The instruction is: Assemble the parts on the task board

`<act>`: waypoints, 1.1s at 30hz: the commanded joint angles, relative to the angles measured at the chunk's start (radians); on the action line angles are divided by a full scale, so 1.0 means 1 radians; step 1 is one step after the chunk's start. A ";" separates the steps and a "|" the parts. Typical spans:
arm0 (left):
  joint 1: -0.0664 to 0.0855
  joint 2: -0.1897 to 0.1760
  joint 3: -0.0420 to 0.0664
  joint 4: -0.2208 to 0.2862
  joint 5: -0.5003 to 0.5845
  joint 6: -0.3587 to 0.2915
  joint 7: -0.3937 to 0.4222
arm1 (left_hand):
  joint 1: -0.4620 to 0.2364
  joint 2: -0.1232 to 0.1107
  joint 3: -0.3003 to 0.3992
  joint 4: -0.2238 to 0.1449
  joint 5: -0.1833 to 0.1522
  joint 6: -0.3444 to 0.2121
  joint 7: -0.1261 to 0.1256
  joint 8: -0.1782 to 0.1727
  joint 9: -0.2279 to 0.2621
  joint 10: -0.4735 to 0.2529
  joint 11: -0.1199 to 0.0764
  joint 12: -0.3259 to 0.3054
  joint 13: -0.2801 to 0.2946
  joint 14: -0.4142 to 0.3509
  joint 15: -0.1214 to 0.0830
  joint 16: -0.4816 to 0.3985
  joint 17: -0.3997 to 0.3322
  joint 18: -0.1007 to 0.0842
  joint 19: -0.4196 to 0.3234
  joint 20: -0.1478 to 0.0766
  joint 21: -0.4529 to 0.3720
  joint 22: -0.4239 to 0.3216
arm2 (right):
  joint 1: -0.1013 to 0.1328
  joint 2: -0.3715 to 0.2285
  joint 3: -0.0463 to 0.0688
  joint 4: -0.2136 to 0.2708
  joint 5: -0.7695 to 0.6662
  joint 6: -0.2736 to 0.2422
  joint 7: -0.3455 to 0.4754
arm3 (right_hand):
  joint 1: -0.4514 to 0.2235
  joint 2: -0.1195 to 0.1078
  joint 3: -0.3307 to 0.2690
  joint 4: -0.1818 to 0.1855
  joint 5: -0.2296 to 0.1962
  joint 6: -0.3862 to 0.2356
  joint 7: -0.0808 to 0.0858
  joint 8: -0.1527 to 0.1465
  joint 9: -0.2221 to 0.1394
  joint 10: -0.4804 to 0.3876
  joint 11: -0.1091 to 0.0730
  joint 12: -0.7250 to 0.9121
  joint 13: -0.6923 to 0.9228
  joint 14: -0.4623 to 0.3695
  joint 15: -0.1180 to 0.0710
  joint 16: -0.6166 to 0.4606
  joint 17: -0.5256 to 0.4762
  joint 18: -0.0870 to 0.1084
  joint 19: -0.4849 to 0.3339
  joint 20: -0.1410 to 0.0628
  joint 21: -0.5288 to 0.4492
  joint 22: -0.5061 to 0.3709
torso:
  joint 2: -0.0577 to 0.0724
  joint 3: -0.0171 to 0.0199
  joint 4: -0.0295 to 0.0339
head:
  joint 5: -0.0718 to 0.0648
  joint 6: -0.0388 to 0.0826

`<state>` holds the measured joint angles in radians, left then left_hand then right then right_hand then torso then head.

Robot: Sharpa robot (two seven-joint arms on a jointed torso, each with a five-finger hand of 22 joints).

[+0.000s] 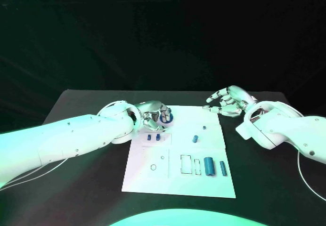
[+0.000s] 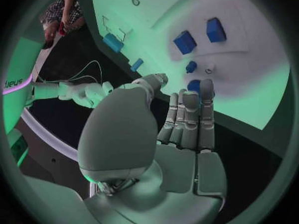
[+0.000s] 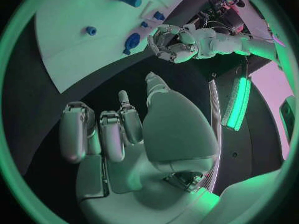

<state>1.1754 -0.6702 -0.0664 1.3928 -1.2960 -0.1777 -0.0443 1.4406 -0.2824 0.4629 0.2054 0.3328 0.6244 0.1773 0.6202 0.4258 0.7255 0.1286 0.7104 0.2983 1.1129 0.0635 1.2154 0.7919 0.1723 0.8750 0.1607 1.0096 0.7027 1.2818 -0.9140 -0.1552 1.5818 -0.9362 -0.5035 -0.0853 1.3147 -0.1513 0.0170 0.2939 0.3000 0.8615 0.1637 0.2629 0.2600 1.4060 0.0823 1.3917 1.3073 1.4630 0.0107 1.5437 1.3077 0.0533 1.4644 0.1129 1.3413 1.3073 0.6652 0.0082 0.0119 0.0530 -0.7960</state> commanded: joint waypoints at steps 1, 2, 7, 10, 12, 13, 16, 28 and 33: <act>-0.002 0.016 -0.001 -0.018 -0.134 0.040 0.017 | 0.006 -0.002 -0.014 0.001 -0.004 0.023 0.004 -0.011 -0.020 0.012 0.000 -0.008 -0.017 0.024 -0.003 0.027 0.016 0.012 0.002 0.000 0.002 0.003 | -0.001 0.000 0.000 0.002 -0.005 0.002 0.013 | -0.002 0.008 0.003 -0.002 0.005 -0.009 0.000 0.002 -0.001 -0.006 -0.003 -0.004 0.068 0.086 -0.007 -0.005 0.170 -0.003 0.021 -0.008 -0.006 0.144 | 0.001 0.0002 -0.0016 | 0.000 0.000; -0.002 0.020 -0.002 -0.022 -0.142 0.048 0.011 | 0.006 -0.001 -0.016 0.002 -0.004 0.028 0.003 -0.014 -0.025 0.015 -0.001 -0.010 -0.021 0.031 -0.004 0.035 0.022 0.012 0.004 -0.001 0.004 0.005 | -0.001 0.000 0.000 0.002 -0.005 0.002 0.013 | -0.002 0.008 0.003 -0.002 0.005 -0.009 0.000 0.002 -0.001 -0.006 -0.003 -0.004 0.068 0.086 -0.007 -0.005 0.170 -0.003 0.021 -0.008 -0.006 0.144 | 0.001 0.0000 -0.0016 | 0.000 0.000; -0.002 0.041 -0.003 -0.046 -0.177 0.084 -0.020 | 0.013 0.001 -0.019 0.006 -0.002 0.068 -0.004 -0.027 -0.053 0.035 -0.004 -0.023 -0.046 0.052 -0.007 0.063 0.032 0.012 0.013 -0.004 0.014 0.011 | -0.001 0.001 0.000 0.002 -0.005 0.002 0.013 | -0.002 0.008 0.003 -0.002 0.005 -0.009 0.000 0.002 -0.001 -0.006 -0.003 -0.004 0.068 0.086 -0.007 -0.005 0.170 -0.003 0.021 -0.008 -0.006 0.144 | 0.000 0.0010 -0.0010 | -0.001 -0.002; -0.003 0.051 -0.004 -0.057 -0.187 0.093 -0.031 | 0.015 0.001 -0.018 0.007 -0.002 0.078 -0.006 -0.033 -0.061 0.040 -0.005 -0.027 -0.053 0.060 -0.007 0.072 0.039 0.012 0.014 -0.004 0.017 0.012 | -0.001 0.001 0.000 0.002 -0.006 0.002 0.013 | -0.002 0.008 0.003 -0.002 0.005 -0.009 0.000 0.002 -0.001 -0.006 -0.003 -0.004 0.068 0.086 -0.007 -0.005 0.170 -0.003 0.021 -0.008 -0.006 0.144 | 0.000 0.0005 -0.0012 | -0.002 -0.003; -0.003 0.057 -0.004 -0.064 -0.193 0.099 -0.036 | 0.018 0.003 -0.015 0.008 -0.001 0.092 -0.007 -0.042 -0.072 0.052 -0.006 -0.031 -0.062 0.073 -0.009 0.087 0.051 0.012 0.018 -0.006 0.022 0.015 | -0.001 0.001 0.000 0.003 -0.006 0.003 0.013 | -0.002 0.008 0.003 -0.002 0.005 -0.009 0.000 0.002 -0.001 -0.006 -0.003 -0.004 0.068 0.086 -0.007 -0.005 0.170 -0.003 0.021 -0.008 -0.006 0.144 | 0.000 0.0004 -0.0009 | -0.002 -0.004; -0.003 0.060 -0.004 -0.068 -0.195 0.104 -0.040 | 0.020 0.003 -0.013 0.008 0.000 0.098 -0.008 -0.045 -0.076 0.057 -0.007 -0.033 -0.065 0.076 -0.010 0.091 0.052 0.012 0.020 -0.007 0.025 0.017 | -0.001 0.001 0.000 0.003 -0.006 0.003 0.013 | -0.002 0.008 0.003 -0.002 0.005 -0.009 0.000 0.002 -0.001 -0.006 -0.003 -0.004 0.068 0.086 -0.007 -0.005 0.170 -0.003 0.021 -0.008 -0.006 0.144 | 0.000 0.0004 -0.0007 | -0.002 -0.005; -0.003 0.065 -0.005 -0.075 -0.199 0.120 -0.048 | 0.022 0.005 -0.006 0.008 0.000 0.118 -0.010 -0.053 -0.087 0.073 -0.011 -0.038 -0.075 0.092 -0.012 0.107 0.067 0.012 0.024 -0.009 0.032 0.021 | -0.001 0.001 0.000 0.003 -0.006 0.003 0.013 | -0.002 0.008 0.003 -0.002 0.005 -0.009 0.000 0.002 -0.001 -0.006 -0.003 -0.004 0.068 0.086 -0.007 -0.005 0.170 -0.003 0.021 -0.008 -0.006 0.144 | -0.001 0.0011 -0.0011 | -0.003 -0.006; -0.003 0.076 -0.005 -0.092 -0.206 0.143 -0.066 | 0.033 0.010 0.017 0.002 0.000 0.163 -0.015 -0.075 -0.111 0.123 -0.021 -0.051 -0.096 0.121 -0.021 0.139 0.093 0.008 0.046 -0.017 0.061 0.053 | -0.001 0.001 0.000 0.003 -0.006 0.004 0.012 | -0.001 0.009 0.003 -0.002 0.006 -0.010 0.000 0.004 -0.001 -0.006 -0.003 -0.004 0.068 0.087 -0.007 -0.005 0.172 -0.003 0.022 -0.008 -0.005 0.145 | -0.001 0.0008 0.0004 | -0.005 -0.006; -0.003 0.082 -0.005 -0.100 -0.206 0.138 -0.064 | 0.046 0.017 0.039 -0.010 -0.001 0.186 -0.018 -0.086 -0.120 0.148 -0.025 -0.063 -0.107 0.135 -0.026 0.152 0.105 0.004 0.062 -0.022 0.083 0.078 | -0.001 0.002 0.000 0.003 -0.006 0.004 0.013 | -0.001 0.009 0.003 -0.002 0.006 -0.010 0.000 0.004 -0.001 -0.006 -0.003 -0.004 0.068 0.087 -0.007 -0.005 0.172 -0.003 0.022 -0.008 -0.005 0.145 | -0.001 0.0004 -0.0009 | -0.005 -0.006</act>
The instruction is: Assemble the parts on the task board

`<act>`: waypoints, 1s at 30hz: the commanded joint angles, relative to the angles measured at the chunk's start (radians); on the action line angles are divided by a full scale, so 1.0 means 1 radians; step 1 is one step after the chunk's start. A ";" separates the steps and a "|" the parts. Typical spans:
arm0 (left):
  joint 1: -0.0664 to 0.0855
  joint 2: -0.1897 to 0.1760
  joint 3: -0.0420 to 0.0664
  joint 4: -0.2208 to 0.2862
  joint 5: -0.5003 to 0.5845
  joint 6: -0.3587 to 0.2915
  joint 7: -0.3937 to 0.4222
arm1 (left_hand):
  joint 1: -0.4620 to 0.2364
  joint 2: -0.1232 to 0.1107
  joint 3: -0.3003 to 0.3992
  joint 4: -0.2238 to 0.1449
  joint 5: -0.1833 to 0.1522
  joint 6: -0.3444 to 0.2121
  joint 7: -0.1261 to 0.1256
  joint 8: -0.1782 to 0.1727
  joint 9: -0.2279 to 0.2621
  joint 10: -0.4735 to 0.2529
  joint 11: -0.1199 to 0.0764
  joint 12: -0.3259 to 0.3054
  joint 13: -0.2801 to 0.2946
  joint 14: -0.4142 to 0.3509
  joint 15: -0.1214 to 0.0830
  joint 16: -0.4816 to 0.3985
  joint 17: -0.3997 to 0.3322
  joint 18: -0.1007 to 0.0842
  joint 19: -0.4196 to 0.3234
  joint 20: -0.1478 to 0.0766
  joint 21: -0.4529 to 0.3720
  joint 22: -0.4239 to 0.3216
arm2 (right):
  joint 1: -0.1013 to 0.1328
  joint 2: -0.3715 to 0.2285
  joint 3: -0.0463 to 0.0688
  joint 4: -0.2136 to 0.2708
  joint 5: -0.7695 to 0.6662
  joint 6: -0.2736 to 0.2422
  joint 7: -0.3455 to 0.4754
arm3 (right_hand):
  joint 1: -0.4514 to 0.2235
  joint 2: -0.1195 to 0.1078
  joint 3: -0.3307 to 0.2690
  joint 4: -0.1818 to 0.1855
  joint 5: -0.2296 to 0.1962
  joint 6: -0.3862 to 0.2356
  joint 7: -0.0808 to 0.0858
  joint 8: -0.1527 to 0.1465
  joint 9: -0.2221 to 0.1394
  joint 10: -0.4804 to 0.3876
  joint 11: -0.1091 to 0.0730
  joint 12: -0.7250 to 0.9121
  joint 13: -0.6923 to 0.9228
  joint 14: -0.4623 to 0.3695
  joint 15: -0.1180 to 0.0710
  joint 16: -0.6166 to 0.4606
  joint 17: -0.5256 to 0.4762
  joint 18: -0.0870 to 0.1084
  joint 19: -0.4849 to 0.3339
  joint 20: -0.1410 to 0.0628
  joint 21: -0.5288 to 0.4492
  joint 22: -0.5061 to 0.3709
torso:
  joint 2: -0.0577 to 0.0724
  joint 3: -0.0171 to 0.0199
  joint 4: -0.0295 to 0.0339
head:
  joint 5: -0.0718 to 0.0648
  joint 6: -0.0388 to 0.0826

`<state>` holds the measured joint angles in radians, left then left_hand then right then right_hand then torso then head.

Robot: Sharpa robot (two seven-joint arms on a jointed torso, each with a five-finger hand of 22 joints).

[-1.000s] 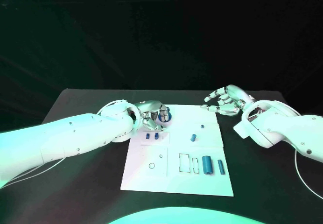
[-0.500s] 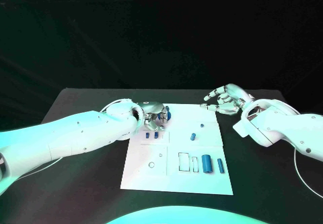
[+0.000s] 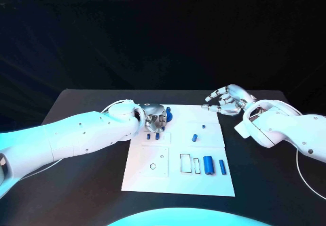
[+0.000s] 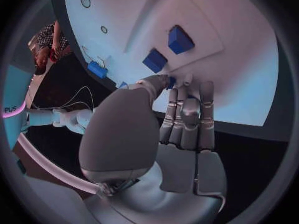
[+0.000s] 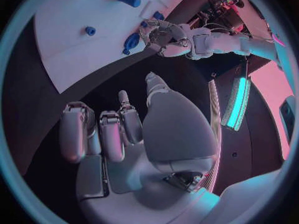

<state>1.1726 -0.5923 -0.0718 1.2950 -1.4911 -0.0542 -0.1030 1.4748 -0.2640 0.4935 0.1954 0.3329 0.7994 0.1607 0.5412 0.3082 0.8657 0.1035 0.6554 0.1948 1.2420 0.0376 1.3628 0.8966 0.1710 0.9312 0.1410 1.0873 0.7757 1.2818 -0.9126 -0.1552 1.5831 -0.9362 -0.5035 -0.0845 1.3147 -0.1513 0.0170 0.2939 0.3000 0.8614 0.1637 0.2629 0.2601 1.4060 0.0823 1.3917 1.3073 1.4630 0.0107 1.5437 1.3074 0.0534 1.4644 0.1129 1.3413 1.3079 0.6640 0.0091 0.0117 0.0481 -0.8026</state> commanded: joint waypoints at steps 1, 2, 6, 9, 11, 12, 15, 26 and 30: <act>-0.001 0.005 0.000 -0.003 -0.011 0.013 -0.004 | 0.013 0.000 0.012 -0.002 -0.001 0.014 -0.002 -0.009 -0.003 0.011 -0.001 -0.010 -0.005 0.007 -0.001 0.007 0.002 0.005 0.007 -0.003 0.008 0.007 | -0.001 0.001 0.000 0.002 -0.006 0.004 0.012 | -0.001 0.009 0.003 -0.002 0.006 -0.010 0.000 0.004 -0.001 -0.006 -0.003 -0.004 0.068 0.087 -0.007 -0.005 0.172 -0.004 0.022 -0.008 -0.005 0.145 | 0.000 -0.0003 -0.0008 | 0.000 0.000; -0.001 0.006 0.000 -0.004 -0.011 0.012 -0.002 | 0.013 0.001 0.015 -0.004 -0.001 0.018 -0.002 -0.010 -0.004 0.015 -0.001 -0.012 -0.007 0.009 -0.001 0.009 0.005 0.005 0.009 -0.003 0.011 0.011 | -0.001 0.001 0.000 0.002 -0.006 0.004 0.012 | -0.001 0.009 0.003 -0.002 0.006 -0.010 0.000 0.004 -0.001 -0.006 -0.003 -0.004 0.068 0.087 -0.007 -0.005 0.172 -0.004 0.022 -0.008 -0.005 0.145 | 0.001 -0.0002 -0.0008 | 0.000 0.000; -0.002 0.010 0.000 -0.007 -0.008 0.009 0.004 | 0.014 0.003 0.022 -0.009 -0.002 0.029 -0.003 -0.015 -0.007 0.027 -0.003 -0.018 -0.011 0.016 -0.003 0.015 0.011 0.003 0.014 -0.005 0.020 0.021 | -0.001 0.001 0.000 0.002 -0.006 0.005 0.011 | -0.001 0.009 0.003 -0.002 0.006 -0.010 0.000 0.004 -0.001 -0.006 -0.003 -0.004 0.068 0.087 -0.007 -0.005 0.172 -0.004 0.022 -0.008 -0.005 0.145 | 0.000 0.0006 0.0000 | 0.000 -0.001; -0.003 0.012 0.000 -0.008 -0.003 0.009 0.009 | 0.013 0.003 0.023 -0.010 -0.003 0.031 -0.004 -0.016 -0.008 0.029 -0.004 -0.020 -0.012 0.017 -0.003 0.016 0.011 0.003 0.015 -0.005 0.022 0.024 | -0.001 0.001 0.000 0.003 -0.006 0.005 0.011 | -0.001 0.010 0.004 -0.002 0.006 -0.010 0.000 0.005 -0.001 -0.004 -0.003 -0.002 0.070 0.086 -0.007 -0.005 0.171 -0.004 0.022 -0.008 -0.005 0.145 | 0.001 0.0003 0.0001 | -0.001 -0.001; -0.004 0.013 0.000 -0.008 -0.001 0.009 0.012 | 0.012 0.004 0.024 -0.010 -0.003 0.032 -0.004 -0.017 -0.008 0.031 -0.004 -0.021 -0.013 0.018 -0.004 0.017 0.013 0.002 0.016 -0.005 0.024 0.026 | -0.001 0.001 0.000 0.003 -0.006 0.006 0.010 | -0.001 0.010 0.004 -0.002 0.006 -0.010 0.000 0.005 -0.001 -0.004 -0.003 -0.002 0.070 0.086 -0.007 -0.005 0.171 -0.004 0.022 -0.008 -0.005 0.145 | 0.000 0.0000 -0.0003 | -0.001 -0.001; -0.004 0.014 0.000 -0.008 0.000 0.010 0.013 | 0.011 0.004 0.025 -0.011 -0.003 0.033 -0.004 -0.019 -0.009 0.033 -0.005 -0.023 -0.014 0.021 -0.004 0.019 0.017 0.002 0.018 -0.006 0.026 0.029 | -0.001 0.001 0.000 0.003 -0.006 0.006 0.010 | -0.001 0.010 0.004 -0.002 0.006 -0.010 0.000 0.005 -0.001 -0.004 -0.003 -0.002 0.070 0.086 -0.007 -0.005 0.171 -0.004 0.022 -0.008 -0.005 0.145 | 0.000 0.0000 -0.0003 | -0.001 -0.001; -0.004 0.014 0.000 -0.008 0.004 0.014 0.015 | 0.009 0.002 0.026 -0.011 -0.004 0.034 -0.004 -0.022 -0.010 0.035 -0.005 -0.027 -0.017 0.022 -0.004 0.021 0.019 0.001 0.019 -0.006 0.029 0.033 | -0.001 0.001 0.000 0.003 -0.006 0.006 0.010 | -0.001 0.010 0.004 -0.002 0.006 -0.010 0.000 0.005 -0.001 -0.004 -0.003 -0.002 0.070 0.086 -0.007 -0.005 0.171 -0.004 0.022 -0.008 -0.005 0.145 | 0.000 0.0005 0.0002 | -0.001 -0.002; -0.005 0.016 0.000 -0.010 0.011 0.029 0.013 | -0.001 -0.003 0.036 -0.018 -0.005 0.031 0.000 -0.048 -0.020 0.036 0.001 -0.064 -0.035 0.020 0.000 0.025 0.008 0.000 0.015 -0.005 0.036 0.039 | -0.001 0.001 0.000 0.003 -0.006 0.007 0.009 | -0.001 0.010 0.004 -0.002 0.006 -0.010 0.000 0.005 -0.001 -0.004 -0.003 -0.002 0.070 0.086 -0.007 -0.005 0.171 -0.004 0.022 -0.008 -0.005 0.145 | 0.000 0.0002 0.0001 | -0.002 -0.002; -0.005 0.016 0.000 -0.010 0.012 0.032 0.011 | 0.001 0.000 0.040 -0.022 -0.005 0.036 0.000 -0.051 -0.021 0.043 0.001 -0.070 -0.038 0.020 0.000 0.026 0.006 0.000 0.014 -0.004 0.038 0.041 | 0.000 0.001 0.000 0.003 -0.006 0.007 0.009 | -0.001 0.010 0.004 -0.002 0.006 -0.010 0.000 0.005 -0.001 -0.004 -0.003 -0.002 0.070 0.086 -0.007 -0.005 0.171 -0.004 0.022 -0.008 -0.005 0.145 | 0.000 0.0000 -0.0002 | -0.002 -0.002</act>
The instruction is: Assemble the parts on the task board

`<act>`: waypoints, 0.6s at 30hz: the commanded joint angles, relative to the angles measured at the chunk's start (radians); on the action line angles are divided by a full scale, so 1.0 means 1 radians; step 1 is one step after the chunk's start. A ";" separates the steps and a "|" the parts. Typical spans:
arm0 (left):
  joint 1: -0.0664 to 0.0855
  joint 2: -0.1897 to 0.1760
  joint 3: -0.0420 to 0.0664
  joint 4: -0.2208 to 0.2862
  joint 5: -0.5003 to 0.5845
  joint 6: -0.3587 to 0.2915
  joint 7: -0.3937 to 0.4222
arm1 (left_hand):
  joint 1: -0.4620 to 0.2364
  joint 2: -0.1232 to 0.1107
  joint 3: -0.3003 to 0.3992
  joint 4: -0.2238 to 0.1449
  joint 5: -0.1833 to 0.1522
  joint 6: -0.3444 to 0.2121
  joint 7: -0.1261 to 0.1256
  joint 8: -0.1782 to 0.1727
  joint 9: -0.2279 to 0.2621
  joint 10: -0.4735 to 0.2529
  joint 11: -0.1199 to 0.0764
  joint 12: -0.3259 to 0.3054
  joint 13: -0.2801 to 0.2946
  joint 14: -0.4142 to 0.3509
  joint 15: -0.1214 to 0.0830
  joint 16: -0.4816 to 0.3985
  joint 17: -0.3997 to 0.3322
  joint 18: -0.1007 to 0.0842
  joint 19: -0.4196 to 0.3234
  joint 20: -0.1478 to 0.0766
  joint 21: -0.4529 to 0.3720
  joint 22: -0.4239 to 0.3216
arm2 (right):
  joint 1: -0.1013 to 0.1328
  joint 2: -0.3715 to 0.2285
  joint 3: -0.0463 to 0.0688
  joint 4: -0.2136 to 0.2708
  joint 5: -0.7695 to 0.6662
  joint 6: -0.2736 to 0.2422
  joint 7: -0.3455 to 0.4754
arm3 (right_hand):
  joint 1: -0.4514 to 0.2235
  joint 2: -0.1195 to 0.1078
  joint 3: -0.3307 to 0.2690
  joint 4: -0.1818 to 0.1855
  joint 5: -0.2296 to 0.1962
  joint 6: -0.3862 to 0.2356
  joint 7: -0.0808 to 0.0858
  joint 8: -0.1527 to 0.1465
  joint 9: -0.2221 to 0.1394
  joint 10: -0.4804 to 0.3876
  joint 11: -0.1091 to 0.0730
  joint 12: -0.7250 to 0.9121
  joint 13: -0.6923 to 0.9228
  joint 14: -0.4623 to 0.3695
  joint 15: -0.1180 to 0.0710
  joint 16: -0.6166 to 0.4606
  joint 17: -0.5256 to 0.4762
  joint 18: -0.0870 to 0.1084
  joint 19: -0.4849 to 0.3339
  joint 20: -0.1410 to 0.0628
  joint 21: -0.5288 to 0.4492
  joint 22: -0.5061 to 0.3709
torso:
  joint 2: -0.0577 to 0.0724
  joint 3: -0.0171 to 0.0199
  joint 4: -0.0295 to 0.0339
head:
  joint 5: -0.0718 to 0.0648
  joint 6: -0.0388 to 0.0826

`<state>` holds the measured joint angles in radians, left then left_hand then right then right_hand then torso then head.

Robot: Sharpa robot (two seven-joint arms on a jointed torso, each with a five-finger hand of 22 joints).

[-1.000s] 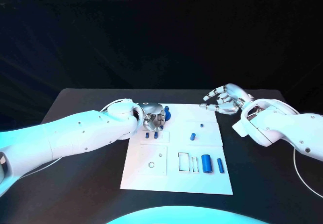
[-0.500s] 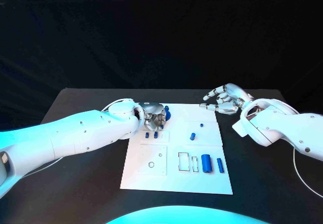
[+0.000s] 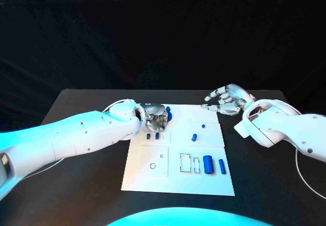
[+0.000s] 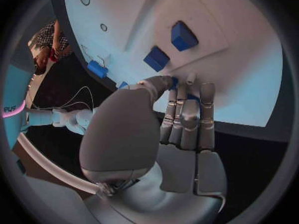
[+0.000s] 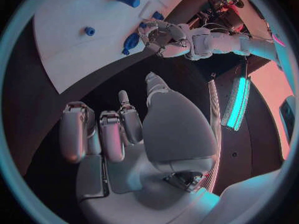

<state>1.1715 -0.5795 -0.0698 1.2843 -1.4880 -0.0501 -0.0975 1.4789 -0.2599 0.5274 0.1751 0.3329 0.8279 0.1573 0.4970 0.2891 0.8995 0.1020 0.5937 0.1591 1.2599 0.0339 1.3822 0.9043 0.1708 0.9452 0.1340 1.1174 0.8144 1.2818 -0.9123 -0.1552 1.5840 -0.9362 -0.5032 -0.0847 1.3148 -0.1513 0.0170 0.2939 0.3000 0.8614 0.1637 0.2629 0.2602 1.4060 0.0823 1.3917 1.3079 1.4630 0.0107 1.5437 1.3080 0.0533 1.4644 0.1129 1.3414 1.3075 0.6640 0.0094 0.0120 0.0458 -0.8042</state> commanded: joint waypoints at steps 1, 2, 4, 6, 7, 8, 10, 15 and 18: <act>-0.004 0.004 -0.002 0.000 0.009 0.027 0.005 | -0.002 -0.002 0.008 -0.004 -0.005 0.010 0.004 -0.007 -0.002 0.013 0.002 -0.010 -0.003 0.004 0.003 0.008 0.001 0.000 0.001 0.003 0.009 0.004 | 0.000 0.001 0.000 0.002 -0.006 0.006 0.009 | -0.001 0.010 0.004 -0.002 0.006 -0.010 0.000 0.005 -0.001 -0.004 -0.003 -0.002 0.069 0.086 -0.007 -0.005 0.171 -0.004 0.022 -0.008 -0.005 0.145 | 0.001 -0.0002 -0.0005 | 0.000 0.000; -0.004 0.004 -0.002 0.000 0.009 0.027 0.004 | 0.001 0.002 0.012 -0.008 -0.006 0.017 0.003 -0.008 -0.002 0.022 0.000 -0.012 -0.005 0.009 0.002 0.012 0.008 0.000 0.005 0.003 0.014 0.011 | 0.000 0.001 0.000 0.002 -0.006 0.006 0.009 | -0.001 0.010 0.004 -0.002 0.006 -0.010 0.000 0.005 -0.001 -0.004 -0.003 -0.002 0.069 0.086 -0.007 -0.005 0.171 -0.004 0.022 -0.008 -0.005 0.145 | 0.001 -0.0002 -0.0008 | 0.000 0.000; -0.004 0.004 -0.002 -0.001 0.009 0.025 0.002 | 0.007 0.012 0.021 -0.020 -0.008 0.038 0.000 -0.006 0.000 0.046 -0.005 -0.016 -0.006 0.026 -0.002 0.024 0.029 -0.003 0.017 0.000 0.029 0.028 | 0.000 0.001 0.000 0.002 -0.006 0.007 0.009 | -0.001 0.010 0.004 -0.002 0.006 -0.010 0.000 0.005 -0.001 -0.004 -0.003 -0.002 0.069 0.086 -0.007 -0.005 0.171 -0.004 0.022 -0.008 -0.005 0.145 | 0.000 -0.0001 -0.0009 | 0.000 0.000; -0.004 0.004 -0.002 -0.002 0.011 0.019 0.003 | 0.011 0.023 0.027 -0.032 -0.009 0.062 -0.006 -0.005 0.004 0.072 -0.012 -0.020 -0.007 0.040 -0.009 0.032 0.045 -0.005 0.030 -0.005 0.044 0.047 | 0.000 0.001 0.000 0.002 -0.006 0.007 0.008 | -0.001 0.011 0.004 -0.002 0.006 -0.008 -0.001 0.007 -0.001 -0.003 -0.003 -0.001 0.070 0.087 -0.007 -0.005 0.172 -0.004 0.022 -0.008 -0.004 0.146 | 0.000 0.0001 -0.0006 | 0.000 -0.001; -0.004 0.005 -0.002 -0.003 0.012 0.016 0.004 | 0.013 0.027 0.030 -0.038 -0.010 0.070 -0.008 -0.005 0.005 0.081 -0.015 -0.023 -0.008 0.044 -0.011 0.034 0.049 -0.006 0.034 -0.007 0.049 0.052 | 0.000 0.001 0.000 0.002 -0.006 0.007 0.008 | -0.001 0.011 0.004 -0.002 0.006 -0.008 -0.001 0.007 -0.001 -0.003 -0.003 -0.001 0.070 0.087 -0.007 -0.005 0.172 -0.004 0.022 -0.008 -0.004 0.146 | 0.000 0.0002 -0.0004 | 0.000 -0.001; -0.004 0.005 -0.002 -0.003 0.013 0.014 0.005 | 0.013 0.028 0.030 -0.040 -0.010 0.072 -0.009 -0.006 0.006 0.084 -0.016 -0.025 -0.008 0.046 -0.012 0.035 0.051 -0.007 0.035 -0.008 0.052 0.055 | 0.000 0.001 0.000 0.002 -0.006 0.007 0.008 | -0.001 0.011 0.004 -0.002 0.006 -0.008 -0.001 0.007 -0.001 -0.003 -0.003 -0.001 0.070 0.087 -0.007 -0.005 0.172 -0.004 0.022 -0.008 -0.004 0.146 | 0.000 0.0004 -0.0002 | 0.000 -0.001; -0.004 0.005 -0.002 -0.005 0.014 0.006 0.006 | 0.013 0.033 0.034 -0.049 -0.011 0.086 -0.012 -0.009 0.008 0.099 -0.020 -0.032 -0.009 0.056 -0.016 0.040 0.063 -0.009 0.045 -0.012 0.064 0.070 | 0.000 0.001 0.000 0.002 -0.006 0.007 0.008 | -0.001 0.011 0.004 -0.002 0.006 -0.008 -0.001 0.007 -0.001 -0.003 -0.003 -0.001 0.070 0.087 -0.007 -0.005 0.172 -0.004 0.022 -0.008 -0.004 0.146 | 0.000 0.0004 0.0001 | -0.001 -0.001; -0.004 0.004 -0.002 -0.010 0.019 -0.018 0.011 | 0.007 0.037 0.039 -0.062 -0.011 0.103 -0.014 -0.019 0.010 0.123 -0.023 -0.055 -0.013 0.070 -0.020 0.046 0.076 -0.014 0.061 -0.017 0.082 0.093 | 0.000 0.001 0.000 0.002 -0.006 0.006 0.008 | -0.001 0.012 0.005 -0.002 0.006 -0.008 -0.001 0.007 -0.001 -0.002 -0.004 0.001 0.071 0.087 -0.007 -0.005 0.173 -0.004 0.023 -0.008 -0.004 0.146 | 0.000 0.0004 -0.0006 | 0.000 0.000; -0.006 0.000 -0.002 -0.008 0.026 -0.034 0.015 | 0.003 0.037 0.040 -0.066 -0.011 0.107 -0.014 -0.024 0.011 0.128 -0.023 -0.062 -0.014 0.075 -0.021 0.049 0.084 -0.015 0.068 -0.018 0.088 0.101 | 0.000 0.001 0.000 0.003 -0.006 0.007 0.008 | -0.001 0.012 0.005 -0.002 0.006 -0.008 -0.001 0.007 -0.001 -0.002 -0.004 0.001 0.071 0.087 -0.007 -0.005 0.173 -0.004 0.023 -0.008 -0.004 0.146 | 0.000 0.0000 -0.0008 | 0.000 0.001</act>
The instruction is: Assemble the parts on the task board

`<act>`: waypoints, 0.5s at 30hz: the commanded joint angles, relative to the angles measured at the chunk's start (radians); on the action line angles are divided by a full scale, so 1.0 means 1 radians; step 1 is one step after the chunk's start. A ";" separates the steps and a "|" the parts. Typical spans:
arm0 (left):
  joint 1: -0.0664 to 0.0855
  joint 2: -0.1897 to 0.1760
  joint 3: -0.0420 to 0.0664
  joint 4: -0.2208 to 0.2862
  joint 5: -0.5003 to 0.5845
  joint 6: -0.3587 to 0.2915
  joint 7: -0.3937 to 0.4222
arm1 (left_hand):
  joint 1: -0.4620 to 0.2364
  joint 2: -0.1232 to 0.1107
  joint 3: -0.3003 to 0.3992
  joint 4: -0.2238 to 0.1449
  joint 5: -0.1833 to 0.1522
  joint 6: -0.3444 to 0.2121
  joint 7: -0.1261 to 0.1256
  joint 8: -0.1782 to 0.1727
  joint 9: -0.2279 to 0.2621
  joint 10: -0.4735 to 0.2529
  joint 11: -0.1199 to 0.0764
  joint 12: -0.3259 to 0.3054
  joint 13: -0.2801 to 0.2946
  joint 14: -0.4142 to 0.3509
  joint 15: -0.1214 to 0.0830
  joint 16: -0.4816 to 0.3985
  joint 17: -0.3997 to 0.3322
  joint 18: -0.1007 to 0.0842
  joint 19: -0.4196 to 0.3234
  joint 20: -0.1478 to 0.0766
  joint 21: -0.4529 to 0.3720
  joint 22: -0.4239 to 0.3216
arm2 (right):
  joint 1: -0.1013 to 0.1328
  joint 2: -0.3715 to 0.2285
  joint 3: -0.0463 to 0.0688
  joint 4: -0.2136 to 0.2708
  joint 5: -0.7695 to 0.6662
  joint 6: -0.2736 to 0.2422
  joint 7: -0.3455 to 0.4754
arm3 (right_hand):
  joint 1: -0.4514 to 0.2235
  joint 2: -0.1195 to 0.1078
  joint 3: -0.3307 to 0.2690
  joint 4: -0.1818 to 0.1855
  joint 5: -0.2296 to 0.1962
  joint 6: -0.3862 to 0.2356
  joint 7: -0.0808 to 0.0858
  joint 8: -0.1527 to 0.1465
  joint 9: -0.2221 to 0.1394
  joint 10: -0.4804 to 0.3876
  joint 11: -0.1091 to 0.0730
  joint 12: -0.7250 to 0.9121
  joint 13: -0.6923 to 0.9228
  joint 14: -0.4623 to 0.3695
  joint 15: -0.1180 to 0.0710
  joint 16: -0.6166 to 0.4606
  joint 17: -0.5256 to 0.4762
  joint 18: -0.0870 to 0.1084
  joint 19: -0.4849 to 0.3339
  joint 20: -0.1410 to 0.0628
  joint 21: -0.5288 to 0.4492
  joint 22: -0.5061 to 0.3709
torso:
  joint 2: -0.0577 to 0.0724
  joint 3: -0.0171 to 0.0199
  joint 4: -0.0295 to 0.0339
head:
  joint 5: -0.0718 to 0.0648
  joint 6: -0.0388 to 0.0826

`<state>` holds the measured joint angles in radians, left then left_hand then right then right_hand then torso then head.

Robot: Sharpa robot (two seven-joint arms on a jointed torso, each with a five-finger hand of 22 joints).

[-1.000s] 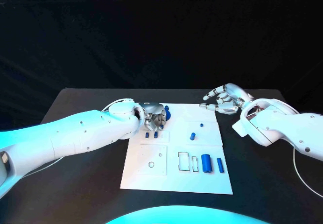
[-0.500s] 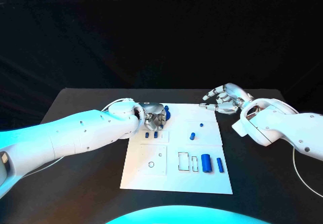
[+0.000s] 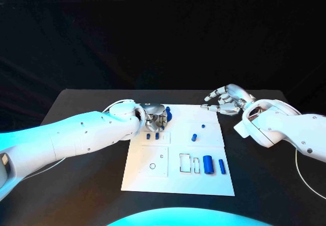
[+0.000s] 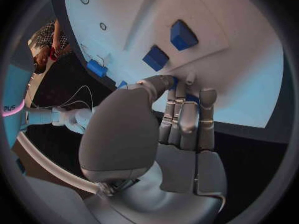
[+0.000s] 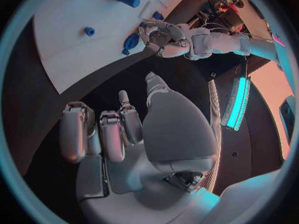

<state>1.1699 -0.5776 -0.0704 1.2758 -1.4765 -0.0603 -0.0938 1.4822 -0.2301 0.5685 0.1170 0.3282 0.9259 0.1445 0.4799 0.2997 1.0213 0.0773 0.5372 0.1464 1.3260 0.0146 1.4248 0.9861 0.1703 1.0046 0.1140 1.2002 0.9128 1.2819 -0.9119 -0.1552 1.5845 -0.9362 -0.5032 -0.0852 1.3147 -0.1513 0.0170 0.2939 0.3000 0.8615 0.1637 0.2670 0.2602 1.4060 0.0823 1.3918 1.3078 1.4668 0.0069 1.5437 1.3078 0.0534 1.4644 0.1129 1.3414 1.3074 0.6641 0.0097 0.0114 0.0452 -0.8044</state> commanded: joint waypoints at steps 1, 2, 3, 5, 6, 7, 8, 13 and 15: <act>-0.005 -0.004 0.000 0.003 0.017 -0.028 0.013 | -0.001 0.007 -0.001 -0.008 -0.007 0.010 -0.001 -0.008 0.001 0.008 0.001 -0.008 -0.002 0.011 -0.001 0.007 0.005 -0.016 0.011 0.001 0.007 0.006 | 0.000 0.000 0.000 0.002 -0.006 0.007 0.009 | -0.001 0.012 0.005 -0.002 0.006 -0.008 -0.001 0.003 -0.001 -0.002 -0.004 0.001 0.072 0.083 -0.004 -0.005 0.173 -0.004 0.023 -0.008 -0.004 0.146 | 0.000 -0.0003 -0.0003 | 0.001 0.002; -0.005 -0.008 0.001 0.006 0.022 -0.033 0.014 | -0.003 0.007 -0.001 -0.009 -0.007 0.010 -0.001 -0.009 0.001 0.009 0.001 -0.011 -0.002 0.013 -0.001 0.009 0.008 -0.016 0.014 0.001 0.009 0.009 | 0.000 0.000 0.000 0.002 -0.006 0.007 0.009 | -0.001 0.012 0.005 -0.002 0.006 -0.008 -0.001 0.003 -0.001 -0.002 -0.004 0.001 0.072 0.083 -0.004 -0.005 0.173 -0.004 0.023 -0.008 -0.004 0.146 | 0.000 -0.0004 -0.0003 | 0.000 0.002; -0.006 -0.012 0.003 0.010 0.028 -0.039 0.015 | -0.006 0.006 -0.001 -0.009 -0.006 0.011 0.000 -0.012 0.001 0.010 0.002 -0.014 -0.003 0.015 -0.001 0.010 0.011 -0.017 0.015 0.001 0.011 0.011 | 0.000 0.000 0.000 0.002 -0.006 0.007 0.009 | -0.001 0.012 0.005 -0.002 0.006 -0.008 -0.001 0.003 -0.001 -0.002 -0.004 0.001 0.072 0.083 -0.004 -0.005 0.173 -0.004 0.023 -0.008 -0.004 0.146 | 0.000 -0.0004 -0.0006 | 0.000 0.003; -0.007 -0.023 0.006 0.020 0.042 -0.047 0.017 | -0.017 0.005 -0.003 -0.007 -0.007 0.014 0.000 -0.017 0.001 0.014 0.002 -0.024 -0.004 0.018 0.000 0.011 0.012 -0.017 0.017 0.002 0.012 0.012 | 0.000 0.000 0.000 0.002 -0.006 0.007 0.009 | -0.001 0.012 0.005 -0.002 0.006 -0.008 -0.001 0.003 -0.001 -0.002 -0.004 0.001 0.072 0.083 -0.004 -0.005 0.173 -0.004 0.023 -0.008 -0.004 0.146 | -0.001 -0.0005 -0.0005 | 0.001 0.006; -0.007 -0.028 0.008 0.025 0.048 -0.050 0.017 | -0.020 0.004 -0.003 -0.006 -0.006 0.014 0.000 -0.018 0.002 0.015 0.002 -0.026 -0.004 0.019 0.000 0.012 0.014 -0.018 0.018 0.002 0.013 0.014 | 0.000 0.000 0.000 0.002 -0.006 0.007 0.009 | -0.001 0.012 0.005 -0.002 0.006 -0.008 -0.001 0.003 -0.001 -0.002 -0.004 0.001 0.072 0.083 -0.004 -0.005 0.173 -0.004 0.023 -0.008 -0.004 0.146 | -0.001 -0.0003 -0.0001 | 0.002 0.006; -0.007 -0.034 0.011 0.032 0.056 -0.054 0.018 | -0.020 0.004 -0.003 -0.006 -0.006 0.014 0.000 -0.018 0.002 0.015 0.002 -0.026 -0.004 0.019 0.000 0.012 0.014 -0.018 0.018 0.002 0.013 0.014 | 0.000 -0.001 0.000 0.002 -0.006 0.007 0.009 | -0.001 0.012 0.005 -0.002 0.006 -0.008 -0.001 0.003 -0.001 -0.002 -0.004 0.001 0.072 0.083 -0.004 -0.005 0.173 -0.004 0.023 -0.008 -0.004 0.146 | -0.001 -0.0002 -0.0002 | 0.002 0.006; -0.007 -0.041 0.015 0.040 0.064 -0.057 0.018 | -0.023 0.004 -0.004 -0.006 -0.007 0.015 0.000 -0.020 0.002 0.016 0.002 -0.028 -0.004 0.021 0.000 0.012 0.015 -0.018 0.019 0.002 0.014 0.015 | 0.000 -0.001 0.000 0.002 -0.006 0.007 0.009 | -0.001 0.012 0.005 -0.002 0.006 -0.008 -0.001 0.003 -0.001 -0.002 -0.004 0.001 0.072 0.083 -0.004 -0.005 0.173 -0.004 0.023 -0.008 -0.004 0.146 | -0.001 0.0001 0.0002 | 0.002 0.006; -0.007 -0.079 0.037 0.082 0.103 -0.061 0.017 | -0.026 0.002 -0.005 -0.006 -0.007 0.017 -0.001 -0.021 0.002 0.018 0.002 -0.032 -0.005 0.023 0.000 0.014 0.019 -0.019 0.024 0.002 0.017 0.020 | 0.000 -0.002 0.000 0.002 -0.006 0.007 0.009 | -0.001 0.012 0.005 -0.002 0.006 -0.008 -0.001 0.003 -0.001 -0.002 -0.004 0.001 0.072 0.083 -0.004 -0.005 0.173 -0.004 0.023 -0.008 -0.004 0.146 | -0.002 0.0006 0.0019 | 0.001 0.007; -0.007 -0.097 0.044 0.098 0.120 -0.051 0.011 | -0.028 0.002 -0.005 -0.006 -0.007 0.018 -0.001 -0.022 0.003 0.020 0.002 -0.033 -0.005 0.025 0.000 0.014 0.021 -0.019 0.026 0.002 0.018 0.021 | 0.000 -0.003 0.000 0.002 -0.006 0.007 0.008 | -0.001 0.012 0.005 -0.002 0.006 -0.008 -0.001 0.003 -0.001 -0.002 -0.004 0.001 0.072 0.083 -0.004 -0.005 0.173 -0.004 0.023 -0.008 -0.004 0.146 | -0.003 0.0009 0.0020 | 0.000 0.007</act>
<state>1.1631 -0.6699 -0.0279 1.3646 -1.4118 -0.1032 -0.0875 1.4633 -0.2305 0.5657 0.1142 0.3274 0.9389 0.1431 0.4625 0.3011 1.0369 0.0786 0.5073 0.1431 1.3421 0.0126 1.4334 1.0066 0.1700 1.0221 0.1143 1.2120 0.9333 1.2819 -0.9145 -0.1551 1.5850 -0.9363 -0.5032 -0.0852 1.3148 -0.1514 0.0170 0.2939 0.3000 0.8614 0.1637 0.2669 0.2602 1.4060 0.0823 1.3918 1.3076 1.4667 0.0070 1.5437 1.3076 0.0534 1.4644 0.1129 1.3414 1.3081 0.6623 0.0098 0.0125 0.0467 -0.7968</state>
